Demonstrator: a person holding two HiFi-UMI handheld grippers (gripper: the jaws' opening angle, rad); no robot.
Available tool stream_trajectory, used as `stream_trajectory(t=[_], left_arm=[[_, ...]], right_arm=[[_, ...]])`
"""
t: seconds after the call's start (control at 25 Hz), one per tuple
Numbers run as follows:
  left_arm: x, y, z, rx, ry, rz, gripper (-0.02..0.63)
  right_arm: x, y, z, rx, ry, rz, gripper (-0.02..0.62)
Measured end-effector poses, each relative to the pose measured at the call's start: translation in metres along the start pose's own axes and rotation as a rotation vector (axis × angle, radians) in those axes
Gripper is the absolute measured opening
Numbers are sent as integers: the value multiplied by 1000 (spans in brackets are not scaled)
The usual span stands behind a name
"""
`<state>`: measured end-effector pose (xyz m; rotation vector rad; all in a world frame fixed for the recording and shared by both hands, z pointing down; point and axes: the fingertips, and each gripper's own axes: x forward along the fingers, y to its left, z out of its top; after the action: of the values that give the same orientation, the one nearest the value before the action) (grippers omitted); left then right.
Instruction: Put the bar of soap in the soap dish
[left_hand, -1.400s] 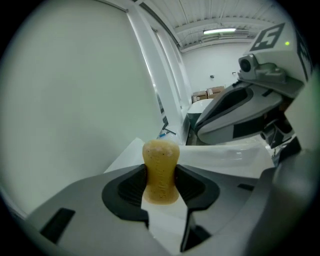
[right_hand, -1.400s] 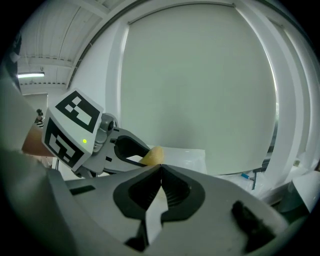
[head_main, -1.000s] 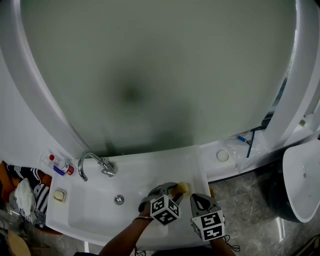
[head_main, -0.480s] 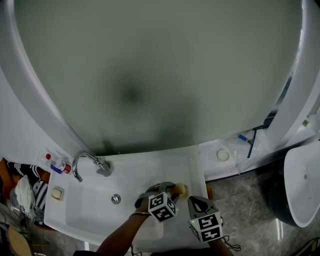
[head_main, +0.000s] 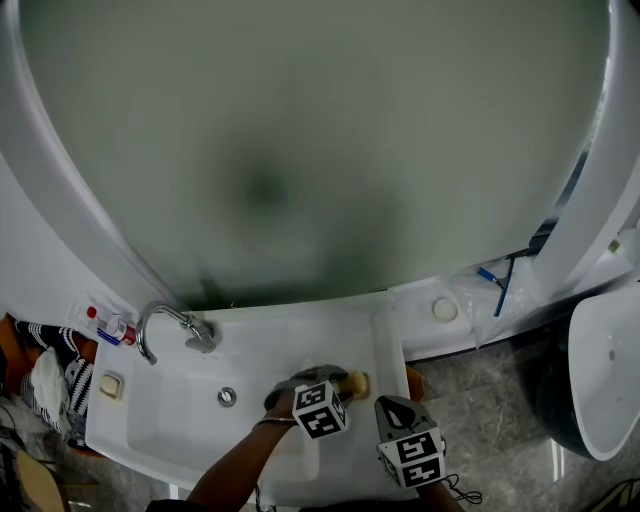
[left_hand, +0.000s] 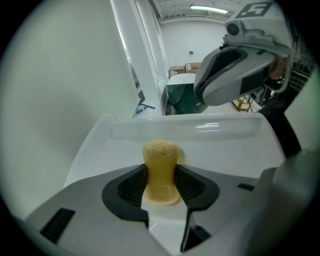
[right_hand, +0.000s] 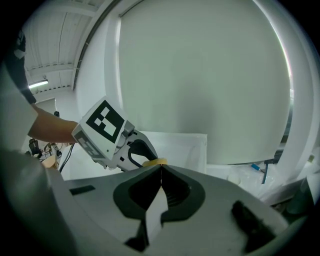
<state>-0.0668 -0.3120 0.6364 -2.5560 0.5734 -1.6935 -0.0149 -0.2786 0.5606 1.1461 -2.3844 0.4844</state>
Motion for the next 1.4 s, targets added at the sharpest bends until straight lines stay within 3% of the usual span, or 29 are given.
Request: stream_trajectory(t=[0.6, 0.96, 1.4], left_arm=[[12, -5, 5, 115, 109, -133, 186], [17, -6, 2, 91, 151, -182, 189], [16, 2, -6, 8, 140, -127, 224]], right_arm=[[2, -5, -3, 3, 10, 55, 12], [6, -12, -5, 7, 12, 93, 12], [17, -18, -3, 5, 13, 163, 12]])
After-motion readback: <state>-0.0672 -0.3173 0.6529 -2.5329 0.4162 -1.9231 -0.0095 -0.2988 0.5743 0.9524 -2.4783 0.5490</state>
